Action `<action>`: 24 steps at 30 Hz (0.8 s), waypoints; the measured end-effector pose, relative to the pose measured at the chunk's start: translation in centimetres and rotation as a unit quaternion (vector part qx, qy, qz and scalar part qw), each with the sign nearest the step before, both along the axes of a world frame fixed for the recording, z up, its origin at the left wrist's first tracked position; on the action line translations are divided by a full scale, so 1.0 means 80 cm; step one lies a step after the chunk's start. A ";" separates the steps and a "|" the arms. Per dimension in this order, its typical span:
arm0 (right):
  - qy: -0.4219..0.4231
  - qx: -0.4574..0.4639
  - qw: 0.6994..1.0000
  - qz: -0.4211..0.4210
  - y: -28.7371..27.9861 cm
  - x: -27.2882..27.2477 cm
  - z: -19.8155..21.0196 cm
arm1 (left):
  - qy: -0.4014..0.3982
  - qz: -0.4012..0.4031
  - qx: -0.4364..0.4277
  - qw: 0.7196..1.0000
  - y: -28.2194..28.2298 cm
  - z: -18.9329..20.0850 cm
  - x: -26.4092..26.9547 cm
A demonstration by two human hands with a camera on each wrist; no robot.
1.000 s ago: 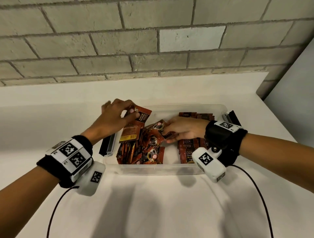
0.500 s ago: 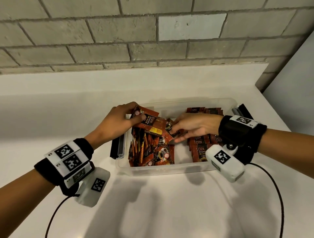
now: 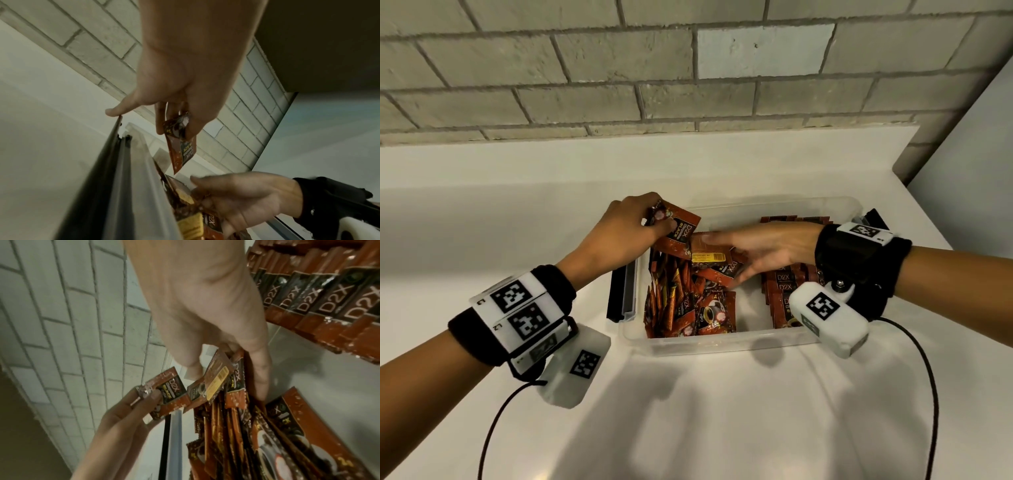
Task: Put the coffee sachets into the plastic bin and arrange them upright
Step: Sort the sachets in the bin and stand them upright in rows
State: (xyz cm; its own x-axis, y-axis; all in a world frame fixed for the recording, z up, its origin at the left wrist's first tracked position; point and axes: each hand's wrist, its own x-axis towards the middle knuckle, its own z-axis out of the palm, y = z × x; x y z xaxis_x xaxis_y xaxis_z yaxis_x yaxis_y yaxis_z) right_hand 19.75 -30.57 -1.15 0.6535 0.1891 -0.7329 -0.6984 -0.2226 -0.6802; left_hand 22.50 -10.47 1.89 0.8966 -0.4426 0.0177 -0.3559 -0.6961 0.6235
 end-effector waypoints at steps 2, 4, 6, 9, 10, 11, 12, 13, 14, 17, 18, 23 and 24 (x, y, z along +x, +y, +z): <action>-0.004 -0.019 1.000 0.001 0.004 0.005 -0.001 | -0.009 0.016 -0.002 1.000 0.003 0.007 0.001; 0.000 -0.027 1.000 0.004 0.002 0.009 -0.001 | -0.025 0.032 -0.013 0.999 0.005 0.015 0.000; 0.003 -0.033 0.999 0.013 -0.003 0.009 0.002 | -0.043 0.049 -0.035 0.997 0.007 0.023 -0.003; -0.002 -0.040 0.999 0.011 -0.017 0.001 0.011 | -0.024 0.087 -0.073 0.993 0.008 0.030 -0.010; -0.005 -0.041 0.999 0.004 -0.023 -0.002 0.013 | -0.005 0.100 -0.090 0.991 0.009 0.029 -0.012; -0.010 -0.044 0.999 0.000 -0.029 -0.006 0.016 | 0.013 0.110 -0.109 0.988 0.011 0.027 -0.015; -0.018 -0.044 0.999 -0.002 -0.034 -0.009 0.019 | 0.029 0.116 -0.132 0.984 0.012 0.026 -0.018; -0.027 -0.044 0.999 -0.003 -0.039 -0.012 0.023 | 0.046 0.118 -0.156 0.980 0.012 0.024 -0.021; -0.038 -0.042 0.998 -0.005 -0.043 -0.014 0.029 | 0.064 0.118 -0.179 0.975 0.012 0.023 -0.023; -0.082 -0.007 0.996 -0.021 -0.056 -0.024 0.054 | 0.110 0.106 -0.224 0.963 0.005 0.023 -0.038; -0.097 0.017 0.995 -0.025 -0.060 -0.028 0.064 | 0.114 0.096 -0.228 0.962 0.003 0.022 -0.042; -0.150 0.072 0.986 0.009 -0.052 -0.050 0.097 | 0.214 0.093 -0.312 0.921 -0.024 0.022 -0.069; -0.160 0.071 0.985 0.012 -0.048 -0.053 0.097 | 0.270 0.090 -0.364 0.887 -0.031 0.025 -0.075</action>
